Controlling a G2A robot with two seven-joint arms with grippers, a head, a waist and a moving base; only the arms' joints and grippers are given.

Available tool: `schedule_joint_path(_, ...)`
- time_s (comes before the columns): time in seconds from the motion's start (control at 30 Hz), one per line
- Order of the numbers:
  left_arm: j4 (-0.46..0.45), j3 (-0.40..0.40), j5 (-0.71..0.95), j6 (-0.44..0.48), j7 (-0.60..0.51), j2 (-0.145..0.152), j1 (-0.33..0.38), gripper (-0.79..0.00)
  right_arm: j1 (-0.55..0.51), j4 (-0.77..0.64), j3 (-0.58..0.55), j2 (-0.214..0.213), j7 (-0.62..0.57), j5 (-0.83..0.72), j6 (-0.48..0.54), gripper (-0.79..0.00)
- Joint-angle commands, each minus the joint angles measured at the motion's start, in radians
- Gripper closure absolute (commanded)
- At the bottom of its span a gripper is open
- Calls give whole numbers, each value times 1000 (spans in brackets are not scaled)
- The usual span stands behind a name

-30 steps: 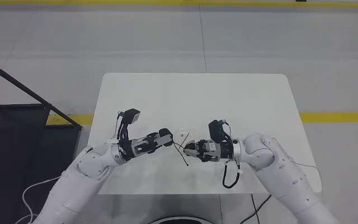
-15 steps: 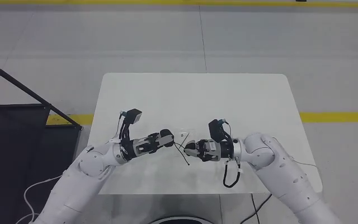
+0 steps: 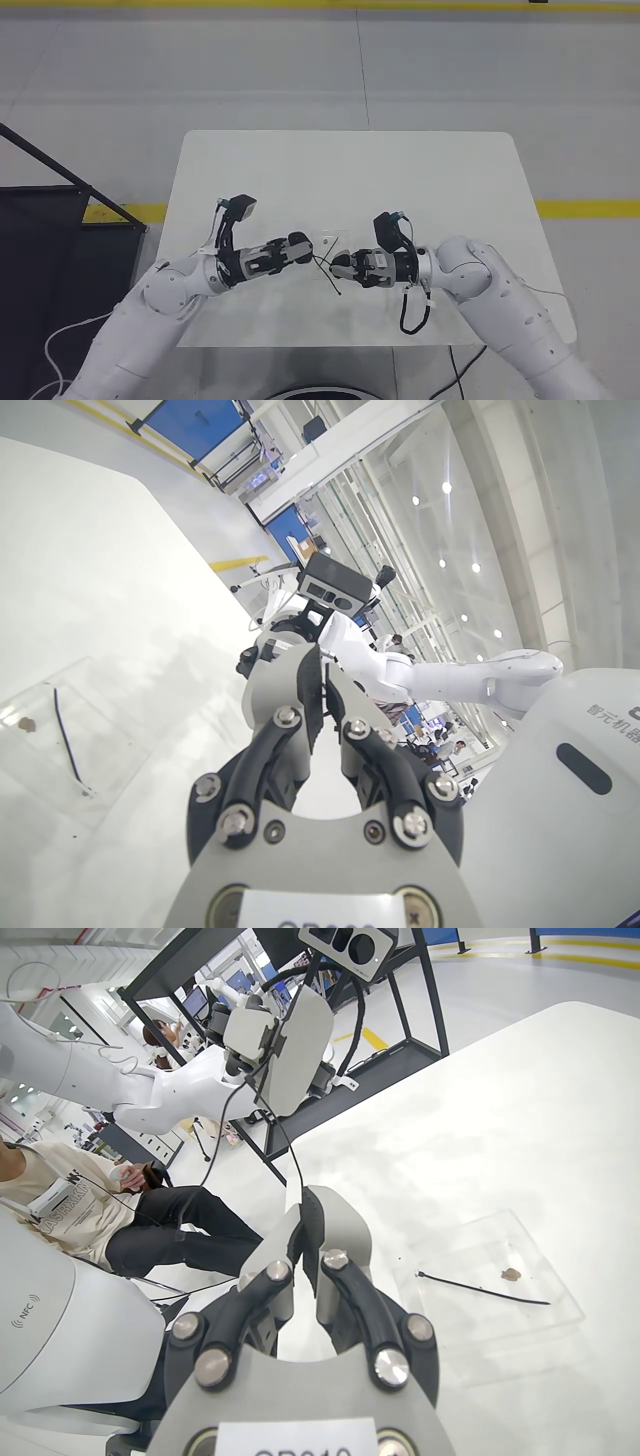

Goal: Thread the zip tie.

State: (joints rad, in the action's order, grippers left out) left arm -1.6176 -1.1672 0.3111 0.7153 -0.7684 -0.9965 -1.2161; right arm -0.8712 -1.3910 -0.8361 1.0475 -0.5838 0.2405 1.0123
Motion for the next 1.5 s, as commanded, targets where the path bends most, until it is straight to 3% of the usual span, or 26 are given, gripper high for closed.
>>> schedule_joint_path(0.0,1,2,-1,-2,-2,-1,2,-135,1,1,1,0,-2,-2,0,0)
schedule_joint_path(0.17,4,3,0,0,-4,-3,4,-163,3,4,3,-1,-5,-6,0,0)
schedule_joint_path(0.2,4,2,-1,0,-5,-3,5,-132,3,4,4,-1,-6,-7,0,0)
schedule_joint_path(0.27,4,2,-2,1,-6,-4,5,0,4,3,4,-1,-6,-9,0,0)
schedule_joint_path(0.83,21,-14,-19,-8,22,-9,4,0,-4,-38,5,-9,10,-25,0,0)
schedule_joint_path(1.13,43,-27,-11,0,55,-13,3,0,-32,-119,-7,-35,40,-100,0,0)
schedule_joint_path(1.47,47,-39,-4,-2,84,-17,-4,0,-49,-192,-17,-70,-13,-214,0,0)
